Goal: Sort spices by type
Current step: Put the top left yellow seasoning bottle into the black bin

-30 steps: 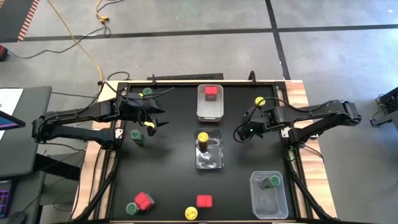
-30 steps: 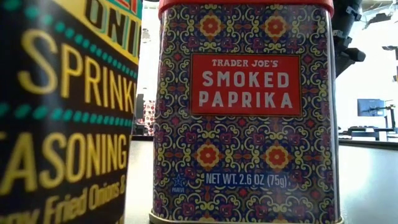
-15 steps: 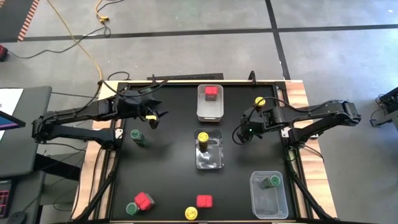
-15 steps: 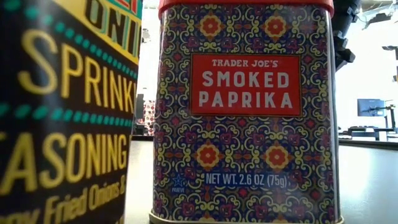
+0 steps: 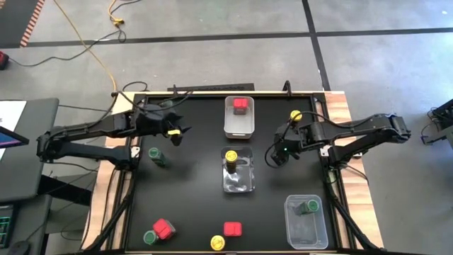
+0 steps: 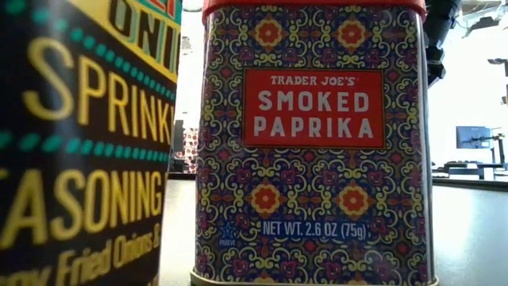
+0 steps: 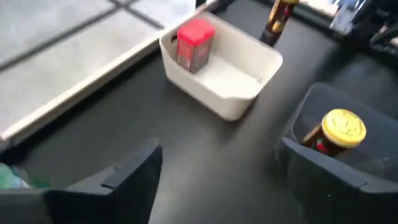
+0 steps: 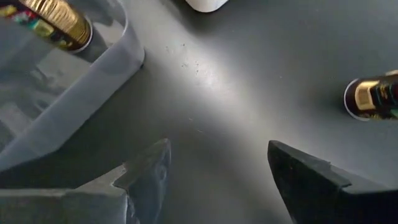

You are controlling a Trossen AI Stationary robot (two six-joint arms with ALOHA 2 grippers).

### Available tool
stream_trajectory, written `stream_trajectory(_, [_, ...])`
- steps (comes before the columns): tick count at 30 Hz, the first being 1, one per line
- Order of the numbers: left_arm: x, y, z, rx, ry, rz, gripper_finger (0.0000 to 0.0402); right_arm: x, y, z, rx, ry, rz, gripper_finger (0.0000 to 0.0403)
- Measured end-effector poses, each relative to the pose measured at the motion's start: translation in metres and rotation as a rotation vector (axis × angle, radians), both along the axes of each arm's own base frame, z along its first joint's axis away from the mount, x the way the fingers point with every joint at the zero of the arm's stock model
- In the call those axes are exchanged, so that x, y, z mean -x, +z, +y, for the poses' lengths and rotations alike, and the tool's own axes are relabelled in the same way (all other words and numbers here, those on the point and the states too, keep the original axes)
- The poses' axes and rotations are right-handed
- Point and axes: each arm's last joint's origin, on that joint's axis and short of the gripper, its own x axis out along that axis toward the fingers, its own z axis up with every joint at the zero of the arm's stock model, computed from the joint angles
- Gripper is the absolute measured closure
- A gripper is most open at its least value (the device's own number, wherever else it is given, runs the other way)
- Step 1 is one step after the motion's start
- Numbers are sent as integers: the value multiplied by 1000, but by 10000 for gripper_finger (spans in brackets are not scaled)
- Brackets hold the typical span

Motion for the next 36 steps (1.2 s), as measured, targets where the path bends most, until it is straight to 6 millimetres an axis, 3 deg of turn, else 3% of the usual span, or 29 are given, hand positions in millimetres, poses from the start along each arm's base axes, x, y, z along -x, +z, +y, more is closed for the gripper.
stream_trajectory(5, [-10, -10, 2, 66, 34, 33, 49, 0, 0, 0, 28, 79, 21, 106])
stream_trajectory(14, [-33, -26, 8, 163, 109, 29, 45, 0, 0, 0, 42, 121, 30, 106])
stream_trajectory(17, [-37, -30, 19, 166, 184, 18, 45, -1, 0, 0, 45, 129, 31, 106])
stream_trajectory(21, [-28, -23, 48, 153, 287, 67, 45, -2, 1, -2, 40, 112, 16, 106])
stream_trajectory(29, [7, 19, 106, 166, 468, 137, 45, -4, 2, -14, 16, -11, -34, 106])
stream_trajectory(36, [28, 21, 139, 220, 496, 312, 45, -4, 2, -23, 6, -80, -43, 106])
